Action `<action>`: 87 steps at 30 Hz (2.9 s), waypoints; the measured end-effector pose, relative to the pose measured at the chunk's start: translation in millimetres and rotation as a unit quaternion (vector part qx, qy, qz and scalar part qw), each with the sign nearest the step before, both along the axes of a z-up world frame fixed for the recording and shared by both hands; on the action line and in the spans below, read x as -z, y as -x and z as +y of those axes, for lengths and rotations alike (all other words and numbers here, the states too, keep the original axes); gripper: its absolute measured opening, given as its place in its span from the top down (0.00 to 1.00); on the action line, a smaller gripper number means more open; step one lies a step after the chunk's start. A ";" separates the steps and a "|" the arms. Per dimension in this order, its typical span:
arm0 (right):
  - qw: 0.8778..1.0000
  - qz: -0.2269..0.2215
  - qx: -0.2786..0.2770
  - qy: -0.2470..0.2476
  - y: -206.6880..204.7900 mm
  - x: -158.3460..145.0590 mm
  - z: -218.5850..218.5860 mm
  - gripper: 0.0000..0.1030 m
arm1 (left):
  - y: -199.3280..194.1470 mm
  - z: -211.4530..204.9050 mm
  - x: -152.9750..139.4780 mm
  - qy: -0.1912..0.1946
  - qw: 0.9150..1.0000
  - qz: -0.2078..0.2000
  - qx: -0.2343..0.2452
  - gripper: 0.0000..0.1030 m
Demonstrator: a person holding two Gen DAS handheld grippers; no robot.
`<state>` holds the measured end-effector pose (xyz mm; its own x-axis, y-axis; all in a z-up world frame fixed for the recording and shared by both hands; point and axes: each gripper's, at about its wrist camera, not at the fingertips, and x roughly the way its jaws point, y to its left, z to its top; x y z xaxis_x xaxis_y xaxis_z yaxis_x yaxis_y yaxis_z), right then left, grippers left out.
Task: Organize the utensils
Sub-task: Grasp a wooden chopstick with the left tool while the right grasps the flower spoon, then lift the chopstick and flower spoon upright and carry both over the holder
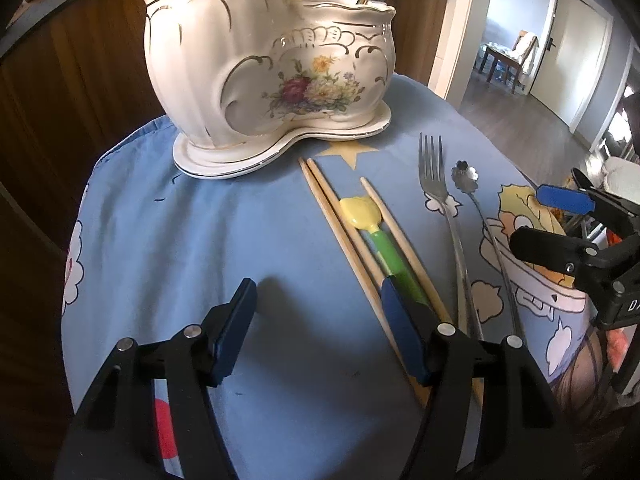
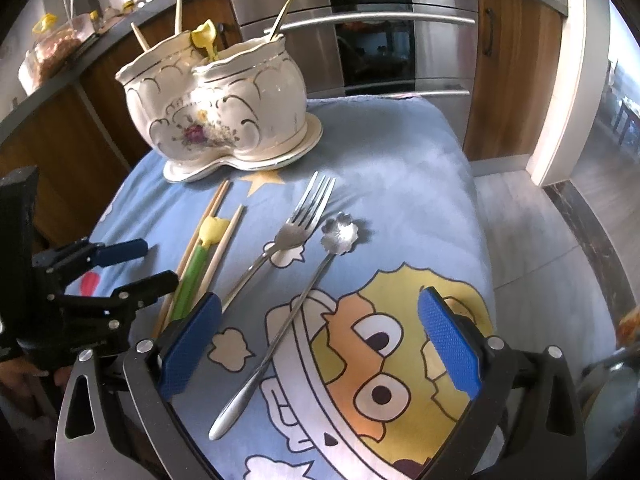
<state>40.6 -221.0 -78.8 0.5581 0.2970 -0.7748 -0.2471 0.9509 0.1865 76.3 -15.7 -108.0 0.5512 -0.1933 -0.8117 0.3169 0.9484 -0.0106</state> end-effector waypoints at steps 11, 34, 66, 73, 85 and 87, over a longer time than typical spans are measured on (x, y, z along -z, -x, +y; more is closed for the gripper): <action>0.999 0.025 -0.005 0.020 -7.0 13.1 14.6 0.32 | -7.1 -16.7 0.1 -0.023 0.999 0.006 0.024 0.66; 0.996 0.024 -0.022 0.085 -27.5 12.6 -1.3 0.88 | -8.4 33.5 -6.6 -0.031 0.999 0.023 0.026 0.94; 0.979 -0.196 -0.043 0.031 23.3 -72.1 3.4 0.98 | 35.8 42.0 -81.5 0.037 0.991 -0.106 0.077 0.94; 0.976 -0.212 -0.040 0.008 23.2 -87.3 2.3 0.98 | 35.7 38.4 -103.1 0.062 0.983 -0.149 0.084 0.94; 0.959 -0.271 -0.027 -0.076 -25.5 -152.9 5.8 0.98 | -11.7 63.0 -170.4 0.147 0.946 -0.286 0.034 0.94; 0.957 -0.271 -0.023 -0.096 -38.4 -159.2 6.1 0.98 | -23.2 67.1 -177.2 0.163 0.940 -0.297 0.024 0.94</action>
